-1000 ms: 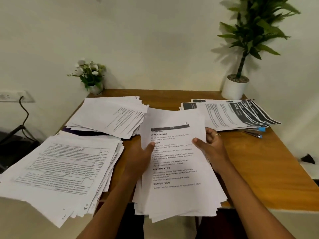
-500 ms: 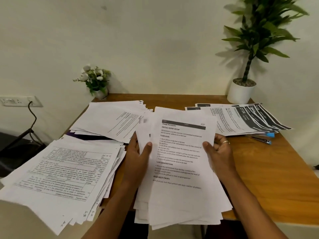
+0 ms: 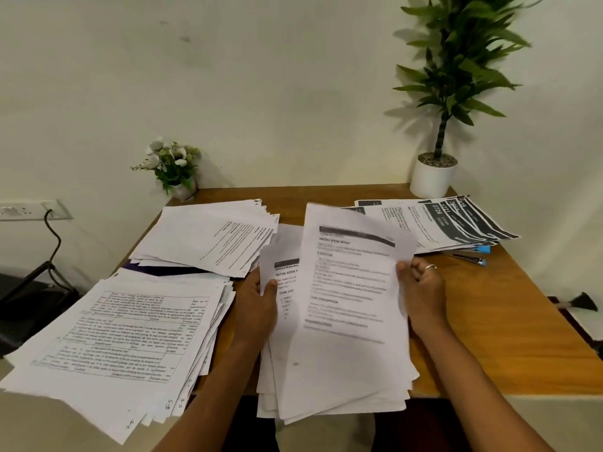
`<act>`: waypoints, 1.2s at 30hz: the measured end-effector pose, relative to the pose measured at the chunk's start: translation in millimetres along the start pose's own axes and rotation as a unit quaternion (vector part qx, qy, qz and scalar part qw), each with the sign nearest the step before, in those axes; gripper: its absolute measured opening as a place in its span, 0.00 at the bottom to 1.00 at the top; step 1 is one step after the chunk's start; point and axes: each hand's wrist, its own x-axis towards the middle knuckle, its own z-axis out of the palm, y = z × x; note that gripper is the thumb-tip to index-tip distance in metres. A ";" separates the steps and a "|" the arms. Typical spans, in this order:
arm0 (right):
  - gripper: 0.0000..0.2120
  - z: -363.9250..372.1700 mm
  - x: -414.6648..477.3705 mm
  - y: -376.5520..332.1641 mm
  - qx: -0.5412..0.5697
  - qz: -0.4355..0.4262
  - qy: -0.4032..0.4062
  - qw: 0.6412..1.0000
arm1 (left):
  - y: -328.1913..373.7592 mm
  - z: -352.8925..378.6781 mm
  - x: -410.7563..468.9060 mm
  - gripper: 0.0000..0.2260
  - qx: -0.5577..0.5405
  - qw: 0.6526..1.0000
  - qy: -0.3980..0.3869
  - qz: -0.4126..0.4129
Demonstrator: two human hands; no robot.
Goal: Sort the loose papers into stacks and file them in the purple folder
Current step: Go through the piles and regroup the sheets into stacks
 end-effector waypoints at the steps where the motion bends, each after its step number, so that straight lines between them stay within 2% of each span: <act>1: 0.05 -11.5 5.7 -3.8 -0.040 0.002 -0.012 0.999 | 0.2 -2.2 -0.2 0.15 0.010 1.000 -0.001 -0.003; 4: 0.05 -60.8 23.9 -11.7 -0.230 -0.024 -0.058 0.971 | -4.7 -10.1 0.7 0.15 0.053 0.999 -0.003 -0.007; 6: 0.06 -92.2 30.7 -7.3 -0.363 -0.047 -0.070 0.928 | -8.3 -12.7 -1.9 0.15 0.066 0.998 -0.006 -0.010; 8: 0.02 -110.4 33.8 0.5 -0.455 -0.039 -0.044 0.889 | -9.2 -13.3 -3.7 0.14 0.068 0.998 -0.004 -0.013; 9: 0.08 -114.4 33.9 3.3 -0.495 -0.034 -0.021 0.868 | -9.7 -13.4 -3.8 0.14 0.071 0.997 -0.003 -0.008; 10: 0.18 -115.0 32.7 6.4 -0.532 -0.038 0.006 0.846 | -10.5 -13.0 -3.4 0.13 0.073 0.997 -0.002 -0.003; 11: 0.27 -111.3 26.6 5.7 -0.551 -0.059 0.038 0.832 | -11.3 -12.4 -3.0 0.14 0.074 0.997 -0.002 0.001; 12: 0.31 -103.8 17.2 2.1 -0.544 -0.105 0.059 0.830 | -12.1 -12.2 -2.0 0.14 0.077 0.997 0.000 0.004; 13: 0.30 -93.0 6.9 -2.4 -0.509 -0.156 0.040 0.846 | -12.3 -12.0 -1.6 0.14 0.082 0.997 0.000 0.007; 14: 0.27 -81.0 -3.3 -4.3 -0.464 -0.188 -0.016 0.865 | -12.4 -11.9 -1.3 0.15 0.088 0.996 0.001 0.008; 15: 0.26 -68.4 -12.6 -3.0 -0.450 -0.186 -0.095 0.868 | -13.1 -11.6 -0.5 0.15 0.093 0.996 0.001 0.008; 16: 0.30 -55.8 -21.5 1.2 -0.482 -0.167 -0.173 0.842 | -14.1 -11.7 0.0 0.15 0.096 0.995 0.002 0.009; 17: 0.36 -49.0 -24.3 10.6 -0.539 -0.153 -0.226 0.797 | -14.3 -12.0 -0.4 0.15 0.097 0.995 0.002 0.010; 18: 0.39 -47.0 -23.4 19.8 -0.592 -0.140 -0.243 0.756 | -14.4 -11.8 -1.2 0.15 0.096 0.995 0.003 0.010; 19: 0.40 -47.8 -20.2 24.4 -0.616 -0.135 -0.236 0.739 | -14.3 -11.6 -1.6 0.14 0.093 0.996 0.003 0.012; 22: 0.38 -58.1 -10.5 25.5 -0.634 -0.111 -0.172 0.746 | -14.2 -12.0 -2.5 0.14 0.084 0.996 -0.003 0.013; 26: 0.36 -59.2 -2.2 20.9 -0.646 -0.092 -0.160 0.740 | -13.9 -11.9 -2.6 0.15 0.072 0.997 -0.007 0.004; 27: 0.33 -55.8 -5.3 18.6 -0.624 -0.112 -0.139 0.761 | -13.2 -11.6 -2.9 0.15 0.070 0.998 -0.007 0.003; 30: 0.23 -35.0 -18.9 3.4 -0.484 -0.199 -0.036 0.851 | -10.7 -11.2 -4.6 0.13 0.067 0.998 -0.006 0.002; 32: 0.18 -9.1 -27.5 -9.2 -0.418 -0.190 -0.079 0.885 | -9.7 -10.6 -5.9 0.12 0.068 0.998 -0.003 0.003; 34: 0.23 16.2 -32.7 -11.7 -0.389 -0.137 -0.170 0.895 | -9.2 -10.9 -7.3 0.12 0.070 0.998 -0.001 0.005; 36: 0.31 33.7 -36.1 -8.5 -0.367 -0.087 -0.198 0.905 | -10.1 -11.8 -7.0 0.13 0.072 0.997 -0.001 0.009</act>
